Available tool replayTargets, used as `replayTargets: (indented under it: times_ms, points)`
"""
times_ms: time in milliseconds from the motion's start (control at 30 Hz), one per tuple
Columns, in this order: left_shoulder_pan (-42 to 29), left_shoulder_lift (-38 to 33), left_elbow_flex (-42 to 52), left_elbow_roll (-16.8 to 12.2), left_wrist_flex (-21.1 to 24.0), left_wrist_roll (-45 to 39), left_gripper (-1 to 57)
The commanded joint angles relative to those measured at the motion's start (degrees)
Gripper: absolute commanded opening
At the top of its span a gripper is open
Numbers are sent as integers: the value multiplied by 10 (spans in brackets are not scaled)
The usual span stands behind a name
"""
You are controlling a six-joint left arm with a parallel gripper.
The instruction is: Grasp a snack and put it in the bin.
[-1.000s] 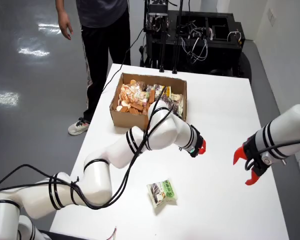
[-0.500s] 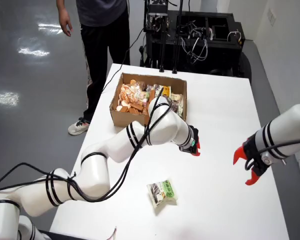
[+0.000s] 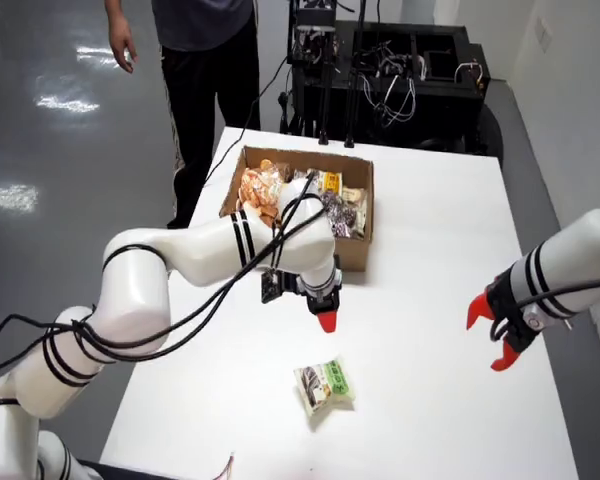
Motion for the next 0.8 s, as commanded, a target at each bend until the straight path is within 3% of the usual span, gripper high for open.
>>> replayTargets:
  times_ms: [33,200,567,800]
  points:
    - [1,6,16,14,-2,-31,346]
    - [1,43,8,22,-3,-64,391]
    - [3,184,-127,32,-3,-93,436]
    - [4,216,-151,34,-3,-98,455]
